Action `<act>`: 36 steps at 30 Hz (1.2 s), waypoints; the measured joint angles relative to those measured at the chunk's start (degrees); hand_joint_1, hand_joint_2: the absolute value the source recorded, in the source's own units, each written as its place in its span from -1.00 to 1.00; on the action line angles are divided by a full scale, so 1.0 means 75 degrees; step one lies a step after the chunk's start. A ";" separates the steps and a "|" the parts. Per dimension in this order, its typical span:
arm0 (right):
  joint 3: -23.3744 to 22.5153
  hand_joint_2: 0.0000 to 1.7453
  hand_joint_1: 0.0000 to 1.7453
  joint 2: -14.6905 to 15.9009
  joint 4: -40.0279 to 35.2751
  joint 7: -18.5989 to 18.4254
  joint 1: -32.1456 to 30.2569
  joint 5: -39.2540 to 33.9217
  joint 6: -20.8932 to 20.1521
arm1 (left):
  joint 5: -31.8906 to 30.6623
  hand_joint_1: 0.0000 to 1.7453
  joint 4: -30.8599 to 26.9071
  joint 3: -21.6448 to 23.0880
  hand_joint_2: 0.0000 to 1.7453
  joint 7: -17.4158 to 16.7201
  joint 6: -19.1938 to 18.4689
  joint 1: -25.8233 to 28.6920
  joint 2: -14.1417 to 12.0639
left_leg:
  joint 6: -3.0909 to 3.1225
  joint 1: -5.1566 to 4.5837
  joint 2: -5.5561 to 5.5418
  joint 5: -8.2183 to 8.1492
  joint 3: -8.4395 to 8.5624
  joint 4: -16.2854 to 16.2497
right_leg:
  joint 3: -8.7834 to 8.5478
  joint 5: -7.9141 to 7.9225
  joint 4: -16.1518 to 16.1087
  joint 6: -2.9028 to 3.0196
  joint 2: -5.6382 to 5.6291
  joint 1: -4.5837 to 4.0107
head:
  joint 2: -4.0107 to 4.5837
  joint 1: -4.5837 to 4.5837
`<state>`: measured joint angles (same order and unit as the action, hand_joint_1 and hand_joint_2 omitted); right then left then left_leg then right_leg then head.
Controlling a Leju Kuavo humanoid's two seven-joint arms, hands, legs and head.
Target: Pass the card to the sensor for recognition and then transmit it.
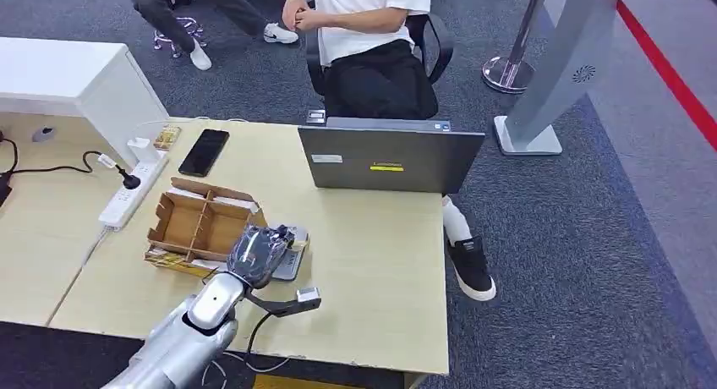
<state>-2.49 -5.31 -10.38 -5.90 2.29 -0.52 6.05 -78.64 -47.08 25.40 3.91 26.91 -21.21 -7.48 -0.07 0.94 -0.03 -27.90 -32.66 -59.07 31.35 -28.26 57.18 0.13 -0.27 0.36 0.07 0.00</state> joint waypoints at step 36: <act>-0.0003 1.00 -1.00 0.0017 0.0032 0.0055 -0.0014 0.0120 0.0006 | 0.1314 1.00 -0.2052 -0.1516 1.00 0.0085 0.0600 -0.0530 -0.1125 | -0.0013 0.0003 -0.0001 0.0013 -0.0005 0.0000 | 0.0015 0.0006 0.0021 0.0010 0.0000 -0.0002 | 0.0000 0.0000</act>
<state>-2.51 -5.18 -10.14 -5.49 2.19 0.37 6.10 -68.78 -62.47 14.03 4.55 31.41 -25.19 -15.91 -0.17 0.97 -0.04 -27.80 -32.69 -59.07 31.46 -28.21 57.34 0.20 -0.27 0.34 0.07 0.00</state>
